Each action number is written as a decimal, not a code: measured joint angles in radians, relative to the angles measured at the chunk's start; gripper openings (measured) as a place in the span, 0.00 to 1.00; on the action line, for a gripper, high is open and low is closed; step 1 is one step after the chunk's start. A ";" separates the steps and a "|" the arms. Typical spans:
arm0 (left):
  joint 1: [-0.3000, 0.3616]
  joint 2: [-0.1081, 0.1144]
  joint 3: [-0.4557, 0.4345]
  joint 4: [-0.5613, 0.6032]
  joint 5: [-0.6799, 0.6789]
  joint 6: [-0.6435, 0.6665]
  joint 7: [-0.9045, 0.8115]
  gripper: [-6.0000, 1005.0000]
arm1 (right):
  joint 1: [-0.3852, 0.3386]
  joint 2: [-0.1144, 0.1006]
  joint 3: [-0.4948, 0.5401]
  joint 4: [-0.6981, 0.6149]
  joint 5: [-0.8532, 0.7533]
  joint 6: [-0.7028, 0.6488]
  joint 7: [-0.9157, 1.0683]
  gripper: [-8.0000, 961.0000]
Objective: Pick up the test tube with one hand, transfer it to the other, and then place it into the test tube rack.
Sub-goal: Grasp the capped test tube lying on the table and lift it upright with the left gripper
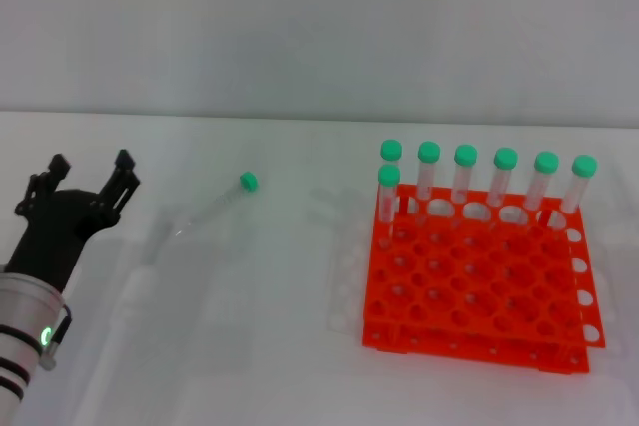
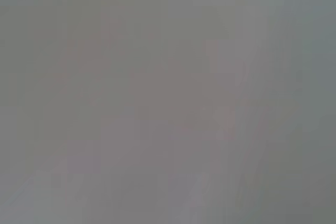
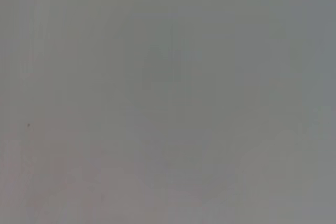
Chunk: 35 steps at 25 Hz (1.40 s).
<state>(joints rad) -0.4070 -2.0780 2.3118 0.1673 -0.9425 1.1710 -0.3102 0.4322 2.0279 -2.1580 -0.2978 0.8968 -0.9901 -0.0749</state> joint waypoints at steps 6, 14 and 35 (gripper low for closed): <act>-0.039 0.041 -0.003 -0.004 0.064 0.001 -0.084 0.87 | -0.002 0.000 0.000 0.000 0.001 -0.002 0.000 0.90; -0.150 0.125 -0.001 -0.125 0.250 0.000 -0.420 0.87 | -0.001 -0.001 0.002 0.000 0.002 -0.003 0.000 0.90; -0.669 0.191 0.550 -0.724 1.035 0.013 -1.394 0.87 | 0.035 -0.002 0.009 0.000 0.005 -0.018 0.000 0.90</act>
<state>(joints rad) -1.0764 -1.8871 2.8621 -0.5565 0.0922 1.1838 -1.7041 0.4673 2.0264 -2.1488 -0.2976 0.9016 -1.0079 -0.0752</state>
